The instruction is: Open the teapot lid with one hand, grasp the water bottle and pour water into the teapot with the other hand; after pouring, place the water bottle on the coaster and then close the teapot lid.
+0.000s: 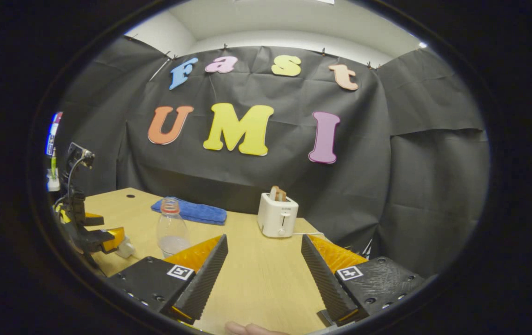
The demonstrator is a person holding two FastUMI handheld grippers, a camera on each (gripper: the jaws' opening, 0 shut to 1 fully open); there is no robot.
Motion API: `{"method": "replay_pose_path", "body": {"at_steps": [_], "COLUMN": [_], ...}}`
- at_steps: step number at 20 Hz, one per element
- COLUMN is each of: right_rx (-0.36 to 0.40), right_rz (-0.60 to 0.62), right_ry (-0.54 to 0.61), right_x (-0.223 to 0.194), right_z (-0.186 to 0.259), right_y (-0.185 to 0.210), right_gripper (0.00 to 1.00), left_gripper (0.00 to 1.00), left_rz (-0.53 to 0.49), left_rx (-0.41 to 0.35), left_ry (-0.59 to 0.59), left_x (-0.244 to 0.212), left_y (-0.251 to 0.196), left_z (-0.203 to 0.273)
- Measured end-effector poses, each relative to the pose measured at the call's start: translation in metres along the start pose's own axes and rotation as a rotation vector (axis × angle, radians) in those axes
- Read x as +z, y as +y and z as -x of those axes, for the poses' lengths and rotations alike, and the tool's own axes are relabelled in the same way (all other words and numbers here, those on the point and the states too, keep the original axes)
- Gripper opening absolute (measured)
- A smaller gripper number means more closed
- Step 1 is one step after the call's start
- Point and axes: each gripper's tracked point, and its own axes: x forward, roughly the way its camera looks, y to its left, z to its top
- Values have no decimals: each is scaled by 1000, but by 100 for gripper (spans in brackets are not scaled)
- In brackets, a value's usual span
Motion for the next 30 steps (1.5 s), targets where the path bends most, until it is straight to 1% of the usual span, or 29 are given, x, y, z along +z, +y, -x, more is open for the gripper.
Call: {"method": "replay_pose_path", "body": {"at_steps": [1, 2, 3, 4, 5, 6, 7, 8, 9, 10, 11, 12, 13, 14, 17, 18, 19, 20, 21, 23, 24, 26, 28, 29, 30], "right_rx": [3, 8, 13, 17, 19, 21, 23, 25, 25, 24, 24, 22, 20, 19, 31, 35, 40, 44, 49, 53, 52, 56, 65, 76, 89], "right_rz": [-3, -4, -3, -2, 0, 2, 5, 7, 9, 9, 8, 6, 2, -1, 1, 5, 10, 13, 17, 14, 11, 6, 2, 1, 0], "right_ry": [6, 14, 20, 25, 28, 30, 31, 31, 32, 34, 36, 37, 39, 39, 36, 34, 29, 24, 23, 22, 26, 30, 30, 30, 29], "right_x": [-2, -5, -7, -8, -10, -10, -10, -11, -12, -12, -13, -13, -13, -13, -14, -13, -12, -11, -11, -12, -13, -14, -15, -15, -16], "right_z": [-2, -3, -4, -5, -5, -5, -5, -5, -6, -7, -7, -7, -8, -8, -8, -7, -6, -5, -5, -5, -5, -6, -5, -5, -5], "right_y": [2, 4, 6, 8, 9, 11, 13, 13, 14, 13, 12, 11, 11, 11, 15, 17, 20, 22, 25, 27, 27, 29, 33, 37, 42], "right_gripper": [95, 95, 97, 97, 97, 95, 95, 95, 95, 97, 97, 97, 97, 97, 97, 97, 97, 95, 97, 95, 97, 95, 97, 95, 97], "left_gripper": [94, 89, 87, 79, 75, 67, 67, 60, 56, 50, 49, 46, 48, 38, 31, 26, 24, 20, 17, 12, 8, 7, 6, 6, 5], "left_rz": [-15, -28, -25, -15, -3, 9, 14, 14, 17, 16, 10, 10, 13, 14, -2, -4, -2, -3, 3, 11, 15, 19, 36, 42, 42], "left_rx": [-19, -39, -53, -65, -73, -74, -74, -73, -67, -65, -62, -57, -54, -49, -38, -39, -43, -46, -49, -50, -51, -51, -51, -49, -44], "left_ry": [2, 4, -4, -2, -1, -3, -9, -14, -17, -19, -24, -29, -31, -37, -48, -48, -52, -53, -56, -61, -59, -58, -73, -85, -103], "left_x": [-2, -4, -3, -3, -3, -2, -2, -1, -1, -1, 0, 2, 1, 2, 2, 2, 3, 3, 4, 5, 5, 6, 13, 18, 27], "left_y": [-5, -9, -11, -13, -14, -14, -13, -13, -12, -12, -11, -10, -10, -9, -10, -10, -11, -11, -12, -12, -12, -12, -8, -6, -2], "left_z": [-3, -6, -7, -9, -9, -11, -12, -12, -13, -12, -14, -15, -14, -14, -18, -19, -17, -17, -17, -17, -16, -16, -12, -8, -4]}}
